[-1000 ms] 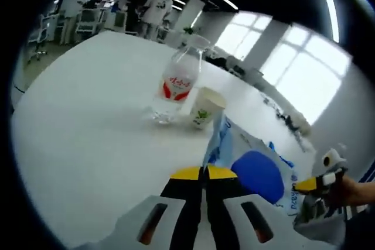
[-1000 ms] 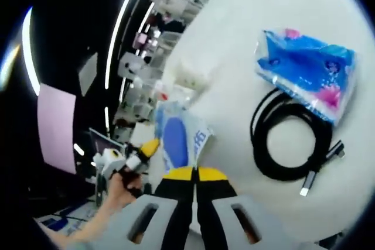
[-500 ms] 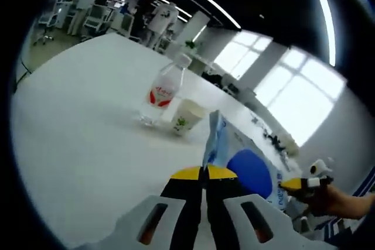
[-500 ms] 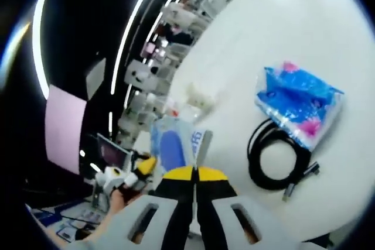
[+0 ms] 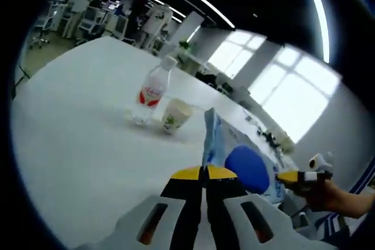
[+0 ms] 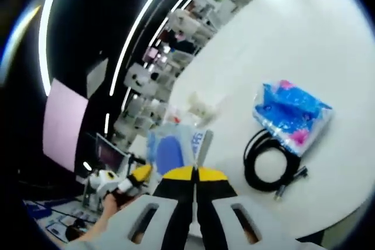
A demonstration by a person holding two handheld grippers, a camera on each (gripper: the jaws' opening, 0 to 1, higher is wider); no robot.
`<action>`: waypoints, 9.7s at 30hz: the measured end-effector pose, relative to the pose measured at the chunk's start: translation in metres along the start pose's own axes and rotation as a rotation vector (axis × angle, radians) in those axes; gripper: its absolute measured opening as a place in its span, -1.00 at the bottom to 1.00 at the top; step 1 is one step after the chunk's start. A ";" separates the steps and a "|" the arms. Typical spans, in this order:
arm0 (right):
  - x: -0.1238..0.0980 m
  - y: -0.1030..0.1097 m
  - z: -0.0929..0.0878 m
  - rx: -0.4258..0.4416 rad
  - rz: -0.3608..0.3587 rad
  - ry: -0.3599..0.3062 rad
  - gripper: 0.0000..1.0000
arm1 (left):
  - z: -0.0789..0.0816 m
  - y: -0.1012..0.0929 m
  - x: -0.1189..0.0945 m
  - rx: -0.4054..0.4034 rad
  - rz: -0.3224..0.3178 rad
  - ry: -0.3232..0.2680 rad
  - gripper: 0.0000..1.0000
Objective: Arrange the tabletop items into an orderly group along one side of the table until the central work area is clear of visible clutter.
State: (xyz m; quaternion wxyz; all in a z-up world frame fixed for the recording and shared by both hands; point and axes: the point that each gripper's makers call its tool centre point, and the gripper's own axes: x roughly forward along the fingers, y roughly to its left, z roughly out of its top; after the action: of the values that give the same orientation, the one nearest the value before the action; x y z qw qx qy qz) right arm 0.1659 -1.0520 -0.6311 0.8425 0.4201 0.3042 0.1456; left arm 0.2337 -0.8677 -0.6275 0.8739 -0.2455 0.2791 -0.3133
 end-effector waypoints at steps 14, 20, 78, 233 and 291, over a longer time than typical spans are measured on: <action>0.007 0.001 0.017 0.004 0.019 -0.051 -1.00 | 0.006 -0.009 -0.010 0.033 -0.003 -0.018 -1.00; 0.013 -0.006 0.030 0.023 0.045 -0.035 -1.00 | 0.003 -0.016 -0.009 0.043 0.025 -0.012 -1.00; 0.038 -0.086 0.212 0.017 0.162 -0.030 -1.00 | 0.027 -0.060 0.182 0.071 0.203 0.021 -1.00; 0.149 -0.141 0.186 -0.468 0.037 0.087 0.35 | -0.020 0.043 0.196 -0.012 0.569 0.011 0.52; 0.035 -0.101 0.165 -0.380 -0.097 -0.160 0.40 | -0.018 -0.010 0.174 0.174 0.283 0.122 0.51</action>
State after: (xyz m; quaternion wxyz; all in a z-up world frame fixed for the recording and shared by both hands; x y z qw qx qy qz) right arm 0.2969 -1.1975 -0.6486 0.9340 0.2490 0.2231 0.1258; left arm 0.3314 -0.9984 -0.6924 0.9087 -0.1079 0.3352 -0.2244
